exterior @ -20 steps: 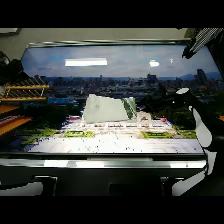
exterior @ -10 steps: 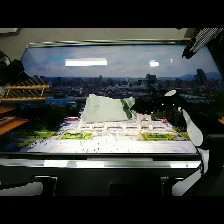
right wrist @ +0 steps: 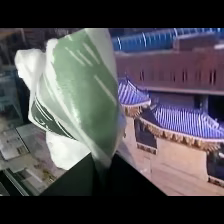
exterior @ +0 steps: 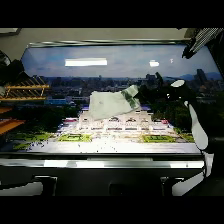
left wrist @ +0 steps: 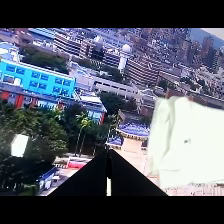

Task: Fold the clothes and pants, and hang the long-sleeved shirts on hangers.

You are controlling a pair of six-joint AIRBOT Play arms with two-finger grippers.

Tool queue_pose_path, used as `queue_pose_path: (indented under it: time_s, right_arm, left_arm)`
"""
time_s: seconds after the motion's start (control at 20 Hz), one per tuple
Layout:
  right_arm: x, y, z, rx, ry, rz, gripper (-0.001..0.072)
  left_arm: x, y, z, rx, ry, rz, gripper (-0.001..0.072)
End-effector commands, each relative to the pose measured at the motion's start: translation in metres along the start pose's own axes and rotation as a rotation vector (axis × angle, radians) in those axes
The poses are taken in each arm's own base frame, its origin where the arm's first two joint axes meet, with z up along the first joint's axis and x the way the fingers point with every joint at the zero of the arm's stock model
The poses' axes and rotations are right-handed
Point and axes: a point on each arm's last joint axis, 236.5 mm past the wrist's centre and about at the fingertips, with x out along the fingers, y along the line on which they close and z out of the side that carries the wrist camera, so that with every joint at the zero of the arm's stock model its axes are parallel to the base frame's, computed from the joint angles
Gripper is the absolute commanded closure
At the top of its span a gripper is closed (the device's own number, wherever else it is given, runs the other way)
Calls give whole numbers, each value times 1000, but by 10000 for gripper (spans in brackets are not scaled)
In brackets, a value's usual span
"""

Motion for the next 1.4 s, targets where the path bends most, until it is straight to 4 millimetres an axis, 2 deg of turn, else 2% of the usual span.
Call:
queue_pose_path:
  time_s: [0.0, 0.15, 0.4, 0.55, 0.7, 0.9, 1.1, 1.2, 1.35]
  right_arm:
    - [-48, 8, 44, 32, -110, -8, 682]
    - [-89, -1, 75, 55, -204, -42, 682]
    - [-169, -25, 119, 123, -380, -75, 683]
    - [-220, -53, 136, 186, -507, -138, 683]
    - [-275, -91, 142, 274, -628, -240, 683]
    - [-343, -145, 123, 409, -726, -433, 683]
    - [-400, -186, 77, 456, -714, -760, 684]
    - [-414, -198, 53, 487, -675, -877, 682]
    - [-408, -218, 18, 542, -594, -959, 682]
  left_arm:
    - [0, 1, -3, -1, 11, 2, 694]
    - [0, 1, -10, 0, 42, 5, 693]
    - [-2, 2, -13, 9, 54, 7, 693]
    - [-2, 2, -14, 9, 59, 7, 694]
    - [-2, 2, -15, 9, 61, 7, 694]
    - [-2, 2, -15, 9, 61, 7, 694]
    - [-2, 2, -15, 9, 61, 7, 694]
    - [-2, 2, -15, 12, 61, 7, 693]
    - [-2, 2, -15, 20, 61, 7, 694]
